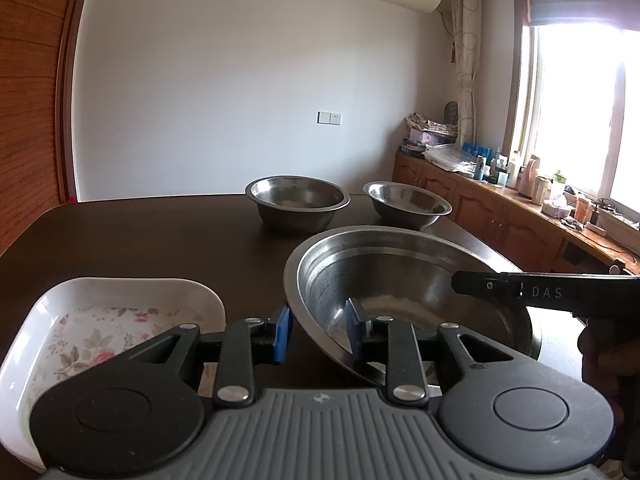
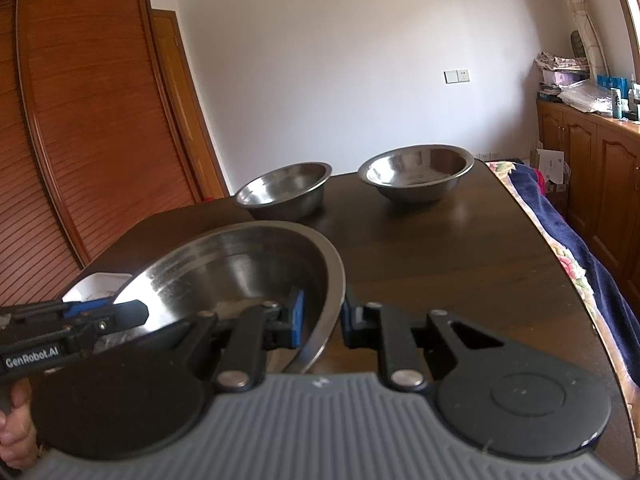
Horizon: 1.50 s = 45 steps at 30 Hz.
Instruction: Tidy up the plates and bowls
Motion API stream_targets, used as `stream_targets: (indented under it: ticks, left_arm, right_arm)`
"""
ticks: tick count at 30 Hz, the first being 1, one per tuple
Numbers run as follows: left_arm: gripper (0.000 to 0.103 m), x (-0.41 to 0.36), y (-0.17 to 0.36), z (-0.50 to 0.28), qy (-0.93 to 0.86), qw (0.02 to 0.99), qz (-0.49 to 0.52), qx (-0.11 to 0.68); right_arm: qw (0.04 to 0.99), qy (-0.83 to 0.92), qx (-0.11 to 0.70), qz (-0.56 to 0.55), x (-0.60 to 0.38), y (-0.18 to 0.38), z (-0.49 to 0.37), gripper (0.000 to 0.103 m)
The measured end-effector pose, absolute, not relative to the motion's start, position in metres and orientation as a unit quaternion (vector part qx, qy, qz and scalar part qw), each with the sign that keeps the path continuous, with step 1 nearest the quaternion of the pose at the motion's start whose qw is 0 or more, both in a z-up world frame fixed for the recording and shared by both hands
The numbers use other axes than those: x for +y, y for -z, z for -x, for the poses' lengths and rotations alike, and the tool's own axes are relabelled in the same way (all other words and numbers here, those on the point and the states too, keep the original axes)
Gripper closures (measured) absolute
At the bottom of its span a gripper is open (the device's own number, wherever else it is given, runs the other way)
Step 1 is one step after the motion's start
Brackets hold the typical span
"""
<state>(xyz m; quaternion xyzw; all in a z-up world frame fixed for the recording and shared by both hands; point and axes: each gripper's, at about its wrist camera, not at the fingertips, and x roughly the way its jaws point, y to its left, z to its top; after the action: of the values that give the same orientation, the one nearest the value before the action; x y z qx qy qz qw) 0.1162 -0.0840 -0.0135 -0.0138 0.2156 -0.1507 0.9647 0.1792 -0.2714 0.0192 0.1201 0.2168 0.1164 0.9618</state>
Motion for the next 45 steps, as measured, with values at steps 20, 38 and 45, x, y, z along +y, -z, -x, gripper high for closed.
stream_targets:
  ticks: [20, 38, 45]
  left_arm:
    - [0.003, -0.074, 0.008, -0.114, 0.141, 0.970, 0.019, 0.196]
    - [0.000, -0.057, -0.031, -0.099, 0.126, 0.982, -0.026, 0.136]
    - [0.000, -0.051, -0.045, -0.101, 0.140, 0.982, -0.043, 0.117]
  right_arm:
    - [0.974, -0.097, 0.185, -0.091, -0.273, -0.031, -0.171, 0.044]
    - [0.989, -0.094, 0.110, -0.030, -0.287, -0.071, -0.143, 0.000]
    - [0.990, -0.097, 0.105, -0.002, -0.286, -0.076, -0.141, 0.000]
